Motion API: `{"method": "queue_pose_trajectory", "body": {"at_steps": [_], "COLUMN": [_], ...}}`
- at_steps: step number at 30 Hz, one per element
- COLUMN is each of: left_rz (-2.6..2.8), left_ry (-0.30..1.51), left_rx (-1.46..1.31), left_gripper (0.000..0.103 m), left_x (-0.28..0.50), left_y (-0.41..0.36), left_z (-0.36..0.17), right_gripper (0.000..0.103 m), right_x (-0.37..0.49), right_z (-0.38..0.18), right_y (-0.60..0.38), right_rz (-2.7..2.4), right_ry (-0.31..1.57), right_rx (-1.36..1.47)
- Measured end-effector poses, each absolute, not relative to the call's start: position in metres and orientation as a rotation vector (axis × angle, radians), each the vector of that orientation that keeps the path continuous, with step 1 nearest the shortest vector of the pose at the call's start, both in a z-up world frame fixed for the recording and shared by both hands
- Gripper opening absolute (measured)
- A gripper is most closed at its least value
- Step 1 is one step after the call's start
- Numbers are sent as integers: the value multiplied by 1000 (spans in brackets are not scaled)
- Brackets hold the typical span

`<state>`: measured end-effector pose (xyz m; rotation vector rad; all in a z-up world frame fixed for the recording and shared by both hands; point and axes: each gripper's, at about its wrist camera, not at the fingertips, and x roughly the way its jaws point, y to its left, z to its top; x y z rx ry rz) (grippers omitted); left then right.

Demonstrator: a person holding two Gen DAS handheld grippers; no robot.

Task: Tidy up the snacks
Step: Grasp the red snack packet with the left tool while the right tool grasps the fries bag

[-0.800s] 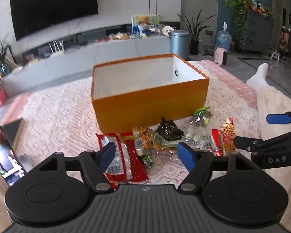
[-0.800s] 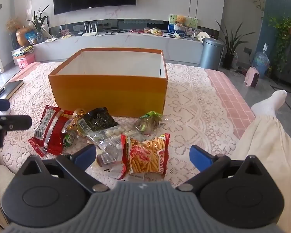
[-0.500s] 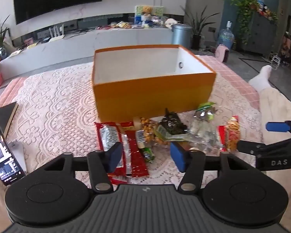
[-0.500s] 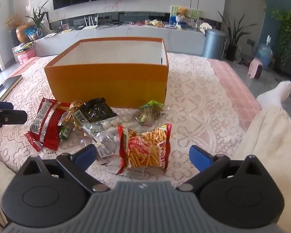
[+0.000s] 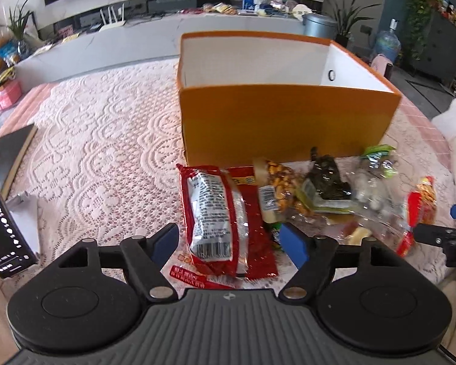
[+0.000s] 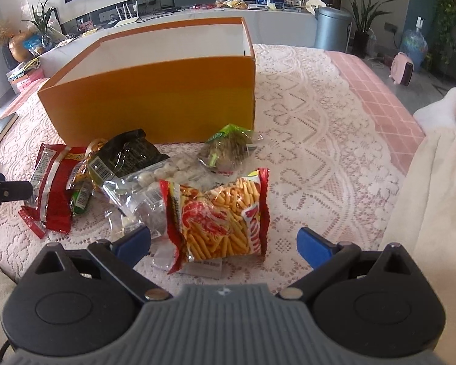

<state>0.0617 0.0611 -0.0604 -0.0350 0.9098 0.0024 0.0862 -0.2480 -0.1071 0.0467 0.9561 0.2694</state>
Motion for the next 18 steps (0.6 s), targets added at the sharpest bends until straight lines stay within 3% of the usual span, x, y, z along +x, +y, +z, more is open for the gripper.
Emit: {"method": "queue_pose_trajectory", "body": {"at_steps": [18], "left_rz": [-13], "left_ry": [928], "left_rx": [-86], "left_gripper": [91], "left_x": [87], "left_y": [65], "left_z": [-94], "right_gripper": [98], "right_x": [117], "right_z": [-131], "right_y": [-245], "right_rz": [337], "right_ry": [990], "right_rx": [158]}}
